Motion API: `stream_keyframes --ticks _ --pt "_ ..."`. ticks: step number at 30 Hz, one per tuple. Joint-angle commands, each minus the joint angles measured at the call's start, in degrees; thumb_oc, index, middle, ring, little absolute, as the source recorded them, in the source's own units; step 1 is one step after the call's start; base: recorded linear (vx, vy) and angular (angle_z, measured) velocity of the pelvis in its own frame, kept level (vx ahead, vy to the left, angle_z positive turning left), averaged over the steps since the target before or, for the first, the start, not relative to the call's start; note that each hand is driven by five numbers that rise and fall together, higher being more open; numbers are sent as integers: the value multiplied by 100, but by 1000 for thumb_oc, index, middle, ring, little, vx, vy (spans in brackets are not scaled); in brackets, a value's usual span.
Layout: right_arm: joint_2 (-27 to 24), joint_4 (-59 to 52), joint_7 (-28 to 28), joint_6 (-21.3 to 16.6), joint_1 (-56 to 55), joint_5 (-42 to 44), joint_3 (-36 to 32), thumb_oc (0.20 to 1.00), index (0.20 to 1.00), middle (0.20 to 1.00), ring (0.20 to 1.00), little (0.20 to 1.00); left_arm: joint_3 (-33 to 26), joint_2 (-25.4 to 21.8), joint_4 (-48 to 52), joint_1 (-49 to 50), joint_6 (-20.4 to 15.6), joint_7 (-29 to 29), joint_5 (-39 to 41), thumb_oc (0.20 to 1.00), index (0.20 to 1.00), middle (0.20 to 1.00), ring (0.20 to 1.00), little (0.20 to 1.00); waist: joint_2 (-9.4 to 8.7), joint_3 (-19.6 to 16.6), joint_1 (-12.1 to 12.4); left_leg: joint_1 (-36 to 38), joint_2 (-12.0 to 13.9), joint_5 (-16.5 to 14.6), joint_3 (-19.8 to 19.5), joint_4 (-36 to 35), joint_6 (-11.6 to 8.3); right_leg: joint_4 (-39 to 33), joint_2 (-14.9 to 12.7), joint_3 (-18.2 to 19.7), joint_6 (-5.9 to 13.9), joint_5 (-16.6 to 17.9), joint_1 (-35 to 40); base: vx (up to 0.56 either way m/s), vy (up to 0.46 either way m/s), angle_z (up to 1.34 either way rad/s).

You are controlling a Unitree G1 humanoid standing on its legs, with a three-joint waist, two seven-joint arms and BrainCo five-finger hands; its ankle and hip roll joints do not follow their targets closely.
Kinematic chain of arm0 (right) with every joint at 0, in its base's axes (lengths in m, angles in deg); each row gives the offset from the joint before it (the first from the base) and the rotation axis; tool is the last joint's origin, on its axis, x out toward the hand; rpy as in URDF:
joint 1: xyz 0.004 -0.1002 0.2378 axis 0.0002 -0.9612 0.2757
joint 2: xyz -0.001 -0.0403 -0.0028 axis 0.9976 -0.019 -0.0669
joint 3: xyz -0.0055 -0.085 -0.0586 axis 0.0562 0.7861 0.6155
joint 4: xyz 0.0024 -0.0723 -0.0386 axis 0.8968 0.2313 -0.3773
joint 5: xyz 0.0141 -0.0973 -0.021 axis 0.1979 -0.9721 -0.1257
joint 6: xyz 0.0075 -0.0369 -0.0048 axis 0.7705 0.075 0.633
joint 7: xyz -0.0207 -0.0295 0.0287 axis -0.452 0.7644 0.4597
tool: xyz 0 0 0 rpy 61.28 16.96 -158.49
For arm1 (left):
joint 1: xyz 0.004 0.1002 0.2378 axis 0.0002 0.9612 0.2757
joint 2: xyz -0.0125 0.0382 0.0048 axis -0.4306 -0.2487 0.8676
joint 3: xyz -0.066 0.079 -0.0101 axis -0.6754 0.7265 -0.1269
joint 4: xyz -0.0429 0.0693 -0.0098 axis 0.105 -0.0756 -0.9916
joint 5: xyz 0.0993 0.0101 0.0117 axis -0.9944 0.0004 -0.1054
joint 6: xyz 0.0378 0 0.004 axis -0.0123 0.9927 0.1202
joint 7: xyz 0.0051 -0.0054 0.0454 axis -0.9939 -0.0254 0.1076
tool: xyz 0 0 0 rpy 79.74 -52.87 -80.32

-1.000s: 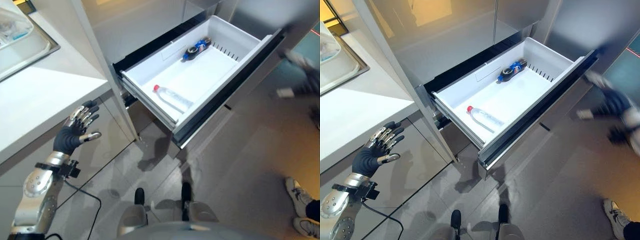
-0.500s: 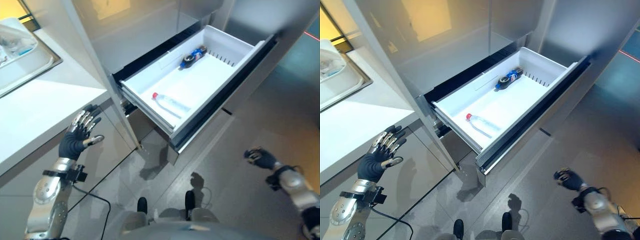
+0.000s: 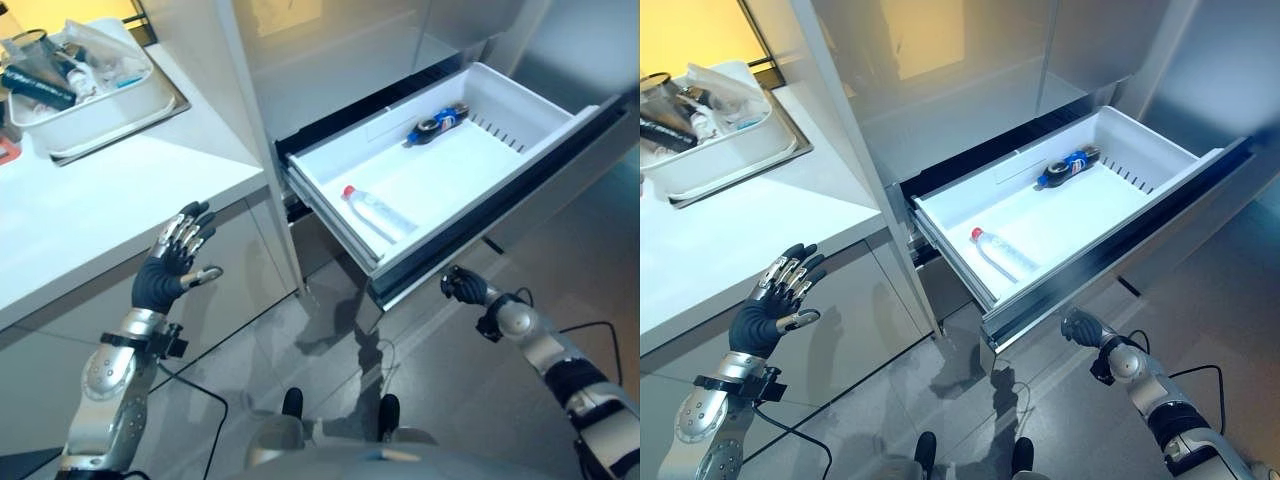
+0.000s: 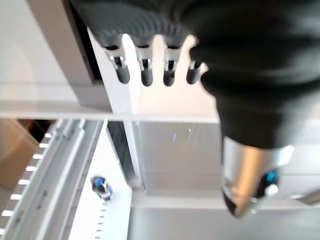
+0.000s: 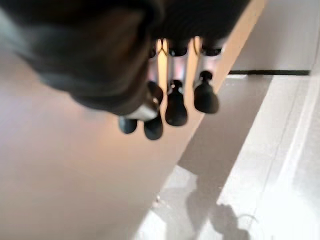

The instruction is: Take the drinks into the refrigerator

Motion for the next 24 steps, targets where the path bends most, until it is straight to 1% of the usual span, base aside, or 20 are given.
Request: stream_keyframes --ticks 1,2,3,6,7,9,10,11,12,14,17,21,23,24 --pt "61 -82 9 -370 1538 36 516 200 200 200 200 200 188 -475 465 -281 -327 -100 246 1000 1000 1000 1000 1000 -218 149 263 23 -572 -764 88 523 536 613 15 -147 8 -828 93 0 0 0" --pt "63 -72 8 -373 1555 39 524 200 200 200 200 200 181 -472 463 -286 -327 -102 247 1000 1000 1000 1000 1000 -224 140 247 -2 -581 -736 81 514 539 603 6 -155 10 -808 73 0 0 0" --pt "112 -35 66 -382 1903 65 779 200 200 200 200 200 293 -527 460 -358 -317 -127 290 1000 1000 1000 1000 1000 -242 141 338 -12 -589 -716 39 493 535 586 5 -206 12 -804 84 9 -14 8" --pt "249 8 68 -364 2239 210 901 200 200 200 200 200 388 -555 468 -433 -304 -139 351 1000 1000 1000 1000 1000 -256 154 435 -32 -597 -684 -13 484 525 584 0 -274 13 -797 88 8 -21 16" --pt "462 122 21 -338 2607 410 1008 200 200 200 200 200 439 -570 468 -558 -302 -108 420 1000 1000 1000 1000 1000 -275 169 540 -64 -602 -648 -77 468 514 580 -2 -340 5 -803 85 2 -49 13" --pt "685 27 24 -312 3079 567 1145 200 200 200 200 200 476 -526 395 -655 -323 -101 510 1000 1000 1000 1000 1000 -291 174 648 -88 -603 -606 -151 437 498 575 -7 -403 -6 -801 85 17 -43 14" --pt "831 14 -102 -318 3198 693 1074 200 200 200 200 200 509 -491 376 -730 -337 -86 548 1000 1000 1000 1000 1000 -289 176 681 -97 -602 -593 -183 426 498 564 -6 -419 -10 -797 90 20 -21 22" --pt "834 20 -105 -320 3205 694 1074 200 200 200 200 200 508 -493 373 -736 -339 -86 549 1000 1000 1000 1000 1000 -292 181 677 -96 -602 -592 -186 425 497 563 -7 -423 -11 -798 92 13 -24 28" --pt "1134 -27 -297 -376 3458 976 918 200 200 200 200 200 484 -410 409 -829 -413 -50 640 1000 1000 1000 1000 1000 -297 179 775 -126 -621 -579 -234 425 510 525 -10 -470 -15 -788 109 26 -24 26" --pt "1416 -272 -314 -438 3817 1089 953 200 200 200 200 200 481 -322 391 -846 -411 -79 838 1000 1000 1000 1000 1000 -308 170 846 -143 -633 -582 -282 430 518 483 -17 -507 -15 -785 118 21 -14 14" --pt "1445 -337 -332 -463 4073 1074 958 200 200 200 200 200 452 -276 365 -861 -449 -162 929 1000 1000 1000 1000 1000 -329 148 911 -180 -657 -582 -312 437 524 415 -40 -540 -12 -762 144 3 3 13" --pt "1342 -687 -410 -446 3529 1027 791 200 200 200 200 200 428 -237 330 -868 -472 -73 799 1000 1000 1000 1000 1000 -338 159 855 -167 -669 -599 -285 455 547 424 -62 -532 6 -752 174 -7 17 10" --pt "1355 -788 -444 -471 2640 1301 435 200 200 200 200 200 370 -170 345 -813 -474 -32 706 1000 1000 1000 1000 1000 -318 184 756 -156 -670 -615 -256 465 561 468 -73 -516 13 -757 167 -36 31 28" --pt "1341 -843 -404 -486 2385 1339 338 200 200 200 200 200 334 -152 338 -792 -490 -1 646 1000 1000 1000 1000 1000 -315 185 708 -156 -670 -614 -246 460 567 479 -75 -508 13 -759 160 -27 29 31"
